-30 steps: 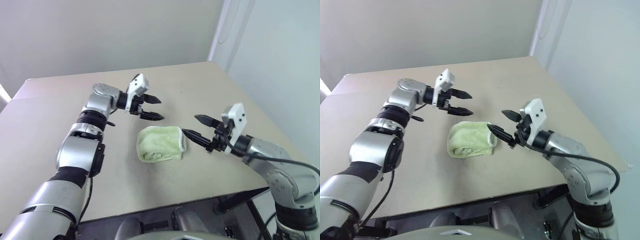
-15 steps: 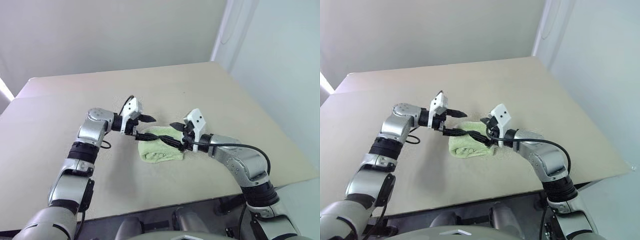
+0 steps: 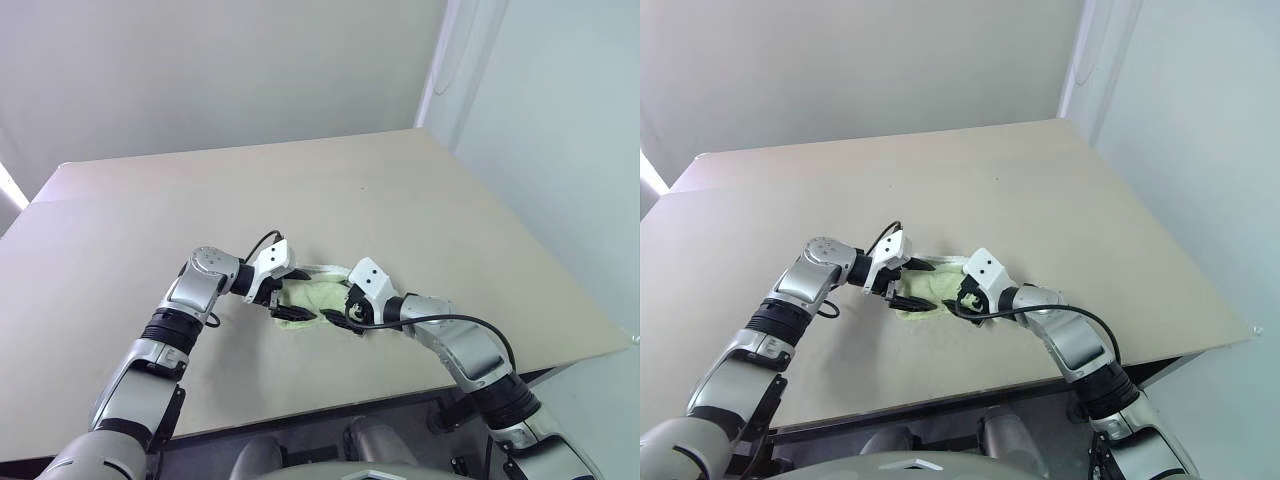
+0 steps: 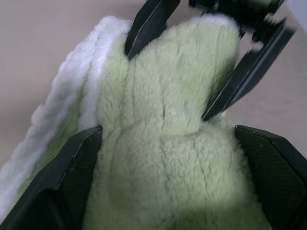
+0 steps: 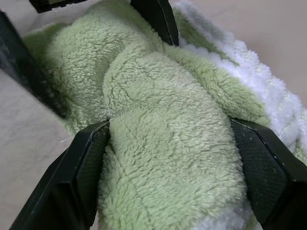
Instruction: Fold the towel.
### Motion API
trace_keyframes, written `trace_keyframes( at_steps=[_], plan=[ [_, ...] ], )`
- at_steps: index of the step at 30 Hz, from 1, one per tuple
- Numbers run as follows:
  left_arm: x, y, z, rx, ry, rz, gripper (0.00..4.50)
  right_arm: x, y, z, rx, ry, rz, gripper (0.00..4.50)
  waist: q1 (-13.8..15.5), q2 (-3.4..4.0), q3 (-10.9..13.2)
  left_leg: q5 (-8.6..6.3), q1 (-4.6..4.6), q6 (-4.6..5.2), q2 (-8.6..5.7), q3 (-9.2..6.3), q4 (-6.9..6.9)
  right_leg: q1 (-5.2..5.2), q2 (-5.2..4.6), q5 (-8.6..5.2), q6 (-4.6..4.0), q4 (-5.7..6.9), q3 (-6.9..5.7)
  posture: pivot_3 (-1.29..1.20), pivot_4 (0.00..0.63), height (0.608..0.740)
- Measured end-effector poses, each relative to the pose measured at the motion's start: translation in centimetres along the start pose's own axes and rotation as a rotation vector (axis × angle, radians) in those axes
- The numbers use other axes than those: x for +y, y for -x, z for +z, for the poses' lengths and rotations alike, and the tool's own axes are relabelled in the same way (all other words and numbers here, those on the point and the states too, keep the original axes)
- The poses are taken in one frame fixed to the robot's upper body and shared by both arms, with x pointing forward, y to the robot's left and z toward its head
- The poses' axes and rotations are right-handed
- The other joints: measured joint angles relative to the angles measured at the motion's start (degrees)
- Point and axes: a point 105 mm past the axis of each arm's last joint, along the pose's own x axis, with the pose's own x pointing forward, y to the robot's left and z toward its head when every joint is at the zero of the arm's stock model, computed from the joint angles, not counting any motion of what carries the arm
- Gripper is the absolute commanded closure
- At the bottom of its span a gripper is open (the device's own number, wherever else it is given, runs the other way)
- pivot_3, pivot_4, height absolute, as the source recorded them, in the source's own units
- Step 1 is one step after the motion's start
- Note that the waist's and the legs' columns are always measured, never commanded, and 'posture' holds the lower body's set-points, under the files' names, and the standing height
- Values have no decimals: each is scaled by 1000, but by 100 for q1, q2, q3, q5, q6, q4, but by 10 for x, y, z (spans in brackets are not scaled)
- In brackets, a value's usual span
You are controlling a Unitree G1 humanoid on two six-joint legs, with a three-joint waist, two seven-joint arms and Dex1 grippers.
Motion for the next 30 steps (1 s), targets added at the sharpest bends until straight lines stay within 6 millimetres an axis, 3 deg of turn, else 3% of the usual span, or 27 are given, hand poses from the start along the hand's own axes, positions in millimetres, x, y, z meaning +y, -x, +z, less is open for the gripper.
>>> trace_keyframes(
  at_steps=[4, 10, 19, 25, 30],
  plan=[
    [0, 6, 1, 10, -41, -1, 42, 1, 6, 5, -20, -2, 17, 610, 3, 0, 0, 0, -12, 0, 1, -1, -10, -12, 0, 0, 0, -7, 0, 0, 0, 740],
    [1, 27, 10, 25, -124, 38, 42, 7, 31, 19, -59, 36, 89, 610, 12, 0, 2, 0, -26, 1, 1, -1, -19, -12, -4, 1, 2, -39, -1, 0, 0, 740],
    [17, 69, 18, 48, -174, 208, 42, 18, 53, 58, -183, 96, 187, 610, 15, -4, 7, -1, -25, 1, 3, -2, -28, -12, -5, 0, 2, -49, -4, 0, 0, 740],
    [4, 100, 44, -7, -202, 218, 42, 30, 43, 47, -87, 281, 265, 610, -7, -5, 10, -1, -35, 1, 8, 4, -53, -26, -5, -1, 1, -65, -3, 0, 0, 740],
    [-26, 106, 34, -91, -145, 188, 42, 17, 31, 29, -11, 361, 256, 610, 7, -7, 12, -1, -47, 1, 9, 9, -61, -41, -8, -1, 2, -66, 0, 0, 0, 740]
  ],
)
